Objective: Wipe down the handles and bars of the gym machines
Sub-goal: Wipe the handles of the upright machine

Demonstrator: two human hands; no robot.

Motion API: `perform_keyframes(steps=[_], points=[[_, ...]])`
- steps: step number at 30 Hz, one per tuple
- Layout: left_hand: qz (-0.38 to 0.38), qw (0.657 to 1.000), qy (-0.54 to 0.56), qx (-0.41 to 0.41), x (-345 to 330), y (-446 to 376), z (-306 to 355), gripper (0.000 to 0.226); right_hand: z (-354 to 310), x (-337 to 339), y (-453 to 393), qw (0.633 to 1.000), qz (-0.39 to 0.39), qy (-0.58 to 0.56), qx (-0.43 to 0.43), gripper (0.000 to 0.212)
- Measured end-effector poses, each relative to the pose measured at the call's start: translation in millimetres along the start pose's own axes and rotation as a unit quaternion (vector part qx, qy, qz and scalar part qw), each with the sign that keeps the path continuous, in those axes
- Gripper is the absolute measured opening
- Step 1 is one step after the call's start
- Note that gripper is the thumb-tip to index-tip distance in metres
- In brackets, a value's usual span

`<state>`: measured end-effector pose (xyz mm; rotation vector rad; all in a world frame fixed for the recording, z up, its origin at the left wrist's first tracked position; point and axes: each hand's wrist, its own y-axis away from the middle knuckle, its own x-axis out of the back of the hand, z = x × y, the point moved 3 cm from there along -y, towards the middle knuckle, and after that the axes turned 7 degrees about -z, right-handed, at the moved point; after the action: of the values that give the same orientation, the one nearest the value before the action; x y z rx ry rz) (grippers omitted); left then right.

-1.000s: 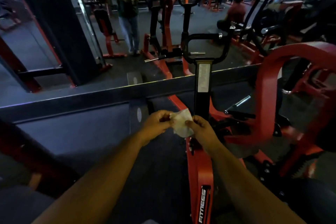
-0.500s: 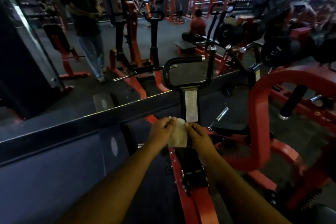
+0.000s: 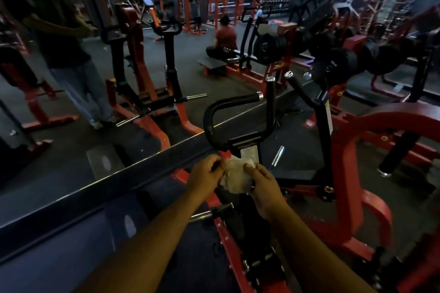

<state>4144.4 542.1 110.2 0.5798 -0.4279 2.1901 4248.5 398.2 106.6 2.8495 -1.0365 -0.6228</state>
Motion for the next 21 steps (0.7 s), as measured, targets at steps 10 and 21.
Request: perform_keyframes(steps=[10, 21], points=[[0.014, 0.923, -0.312, -0.225, 15.7, -139.0, 46.3, 0.032, -84.4, 80.0, -138.3, 0.939, 0.185, 0.203, 0.21, 0.008], [-0.017, 0.819, -0.539, -0.198, -13.6, -277.7, 81.5, 0.069, -156.2, 124.4, -300.8, 0.929, 0.266, 0.181, 0.183, 0.022]])
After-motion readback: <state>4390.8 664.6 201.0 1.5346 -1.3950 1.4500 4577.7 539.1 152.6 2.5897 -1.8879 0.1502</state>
